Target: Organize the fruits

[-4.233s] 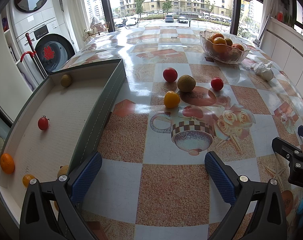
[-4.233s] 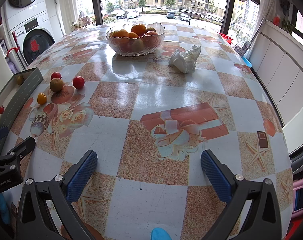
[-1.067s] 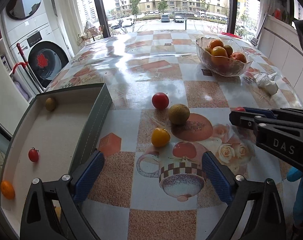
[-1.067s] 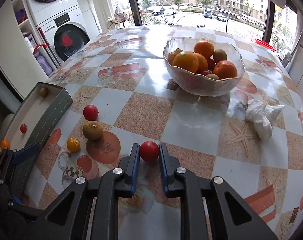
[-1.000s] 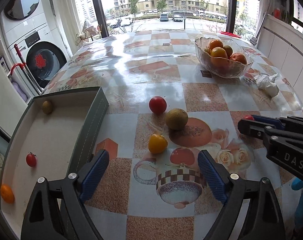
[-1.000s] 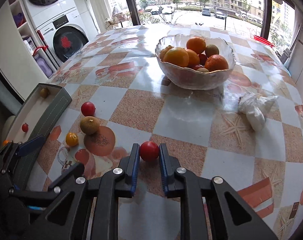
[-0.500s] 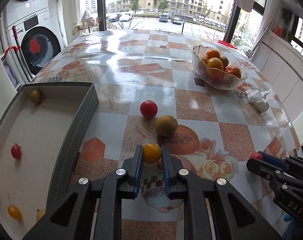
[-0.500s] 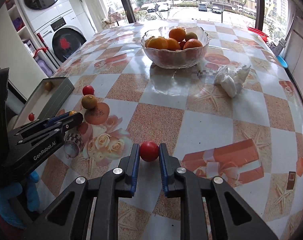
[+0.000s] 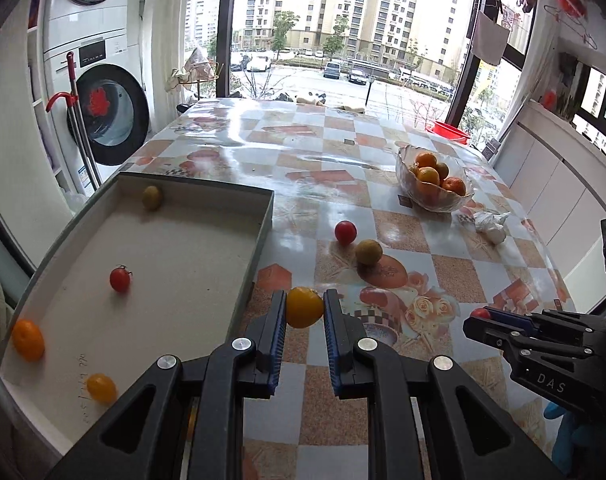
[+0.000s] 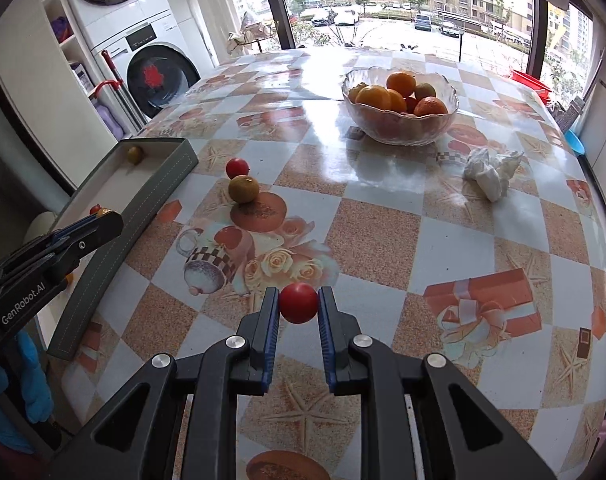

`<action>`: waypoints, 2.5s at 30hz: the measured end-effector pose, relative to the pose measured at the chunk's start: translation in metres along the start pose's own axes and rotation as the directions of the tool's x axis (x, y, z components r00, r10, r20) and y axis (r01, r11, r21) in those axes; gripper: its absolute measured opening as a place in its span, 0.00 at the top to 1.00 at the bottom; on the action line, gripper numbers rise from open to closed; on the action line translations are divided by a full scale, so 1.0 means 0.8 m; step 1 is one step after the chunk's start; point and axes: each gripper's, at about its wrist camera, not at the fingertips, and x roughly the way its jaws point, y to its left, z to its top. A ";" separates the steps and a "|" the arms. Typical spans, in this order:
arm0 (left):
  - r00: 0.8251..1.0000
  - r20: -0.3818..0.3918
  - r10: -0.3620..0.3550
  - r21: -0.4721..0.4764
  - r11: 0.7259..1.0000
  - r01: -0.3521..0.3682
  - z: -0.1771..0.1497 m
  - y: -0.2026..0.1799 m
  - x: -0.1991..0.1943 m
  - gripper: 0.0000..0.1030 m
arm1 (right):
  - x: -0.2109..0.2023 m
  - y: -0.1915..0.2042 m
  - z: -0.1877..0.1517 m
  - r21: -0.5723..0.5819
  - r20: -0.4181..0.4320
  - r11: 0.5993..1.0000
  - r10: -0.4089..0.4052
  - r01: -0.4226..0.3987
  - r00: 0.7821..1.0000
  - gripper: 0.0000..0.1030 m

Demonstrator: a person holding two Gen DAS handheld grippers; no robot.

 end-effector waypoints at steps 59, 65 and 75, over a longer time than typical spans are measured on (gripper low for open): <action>0.982 -0.134 0.134 0.138 0.984 -0.116 -0.039 -0.074 0.084 0.06 | 0.028 -0.058 -0.025 0.123 -0.010 0.945 -0.305 0.304 0.952 0.00; 0.981 -0.139 0.136 0.086 0.988 -0.125 -0.035 -0.066 0.096 0.00 | 0.028 -0.060 -0.032 0.124 0.025 0.944 -0.312 0.307 0.950 0.00; 0.981 -0.140 0.134 0.086 0.989 -0.123 -0.033 -0.066 0.098 0.00 | 0.027 -0.060 -0.032 0.124 0.025 0.944 -0.311 0.306 0.950 0.00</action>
